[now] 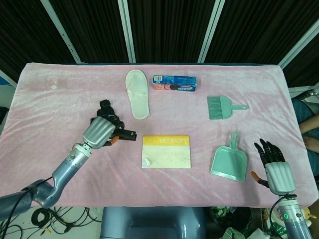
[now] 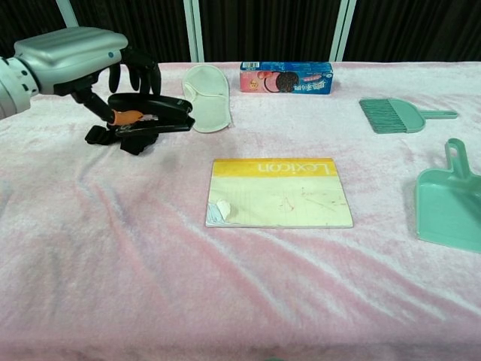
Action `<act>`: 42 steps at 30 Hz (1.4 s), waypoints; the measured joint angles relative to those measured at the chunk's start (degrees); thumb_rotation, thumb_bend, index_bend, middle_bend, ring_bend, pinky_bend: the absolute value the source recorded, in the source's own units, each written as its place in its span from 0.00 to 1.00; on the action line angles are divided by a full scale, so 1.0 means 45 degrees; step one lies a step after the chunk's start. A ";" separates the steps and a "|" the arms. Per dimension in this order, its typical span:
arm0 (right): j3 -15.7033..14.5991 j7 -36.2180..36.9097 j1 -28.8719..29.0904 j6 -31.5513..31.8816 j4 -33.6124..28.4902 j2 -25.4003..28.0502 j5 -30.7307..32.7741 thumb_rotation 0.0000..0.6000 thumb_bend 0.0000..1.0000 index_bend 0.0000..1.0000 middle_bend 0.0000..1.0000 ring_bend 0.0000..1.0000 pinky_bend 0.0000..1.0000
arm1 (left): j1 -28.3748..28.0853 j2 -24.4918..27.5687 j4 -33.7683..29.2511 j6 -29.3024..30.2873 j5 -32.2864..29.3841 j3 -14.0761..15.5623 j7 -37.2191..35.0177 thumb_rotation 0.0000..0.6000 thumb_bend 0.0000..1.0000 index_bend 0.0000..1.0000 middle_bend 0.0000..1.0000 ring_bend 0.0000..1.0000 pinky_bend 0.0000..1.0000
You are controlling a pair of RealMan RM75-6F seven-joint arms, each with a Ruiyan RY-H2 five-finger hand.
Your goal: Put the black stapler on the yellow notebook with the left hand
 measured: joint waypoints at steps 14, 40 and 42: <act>0.0101 -0.0160 -0.0055 0.0058 0.0048 0.0020 -0.0052 1.00 0.14 0.03 0.00 0.03 0.10 | -0.1792 -0.2571 -0.1616 -0.1305 -0.5101 -0.1467 0.6188 1.00 0.46 0.54 0.59 0.38 0.51; 0.0225 -0.0041 -0.0084 -0.0057 0.0164 0.0028 -0.0058 1.00 0.14 0.03 0.00 0.03 0.10 | -0.3928 -0.6228 0.1125 -0.0539 -0.7578 -0.1906 0.8955 1.00 0.37 0.48 0.55 0.38 0.51; 0.0229 -0.0058 -0.0084 -0.0066 0.0171 0.0021 -0.0059 1.00 0.14 0.03 0.00 0.03 0.10 | -0.3955 -0.6257 0.1214 -0.0594 -0.7607 -0.1908 0.8897 1.00 0.33 0.47 0.53 0.38 0.51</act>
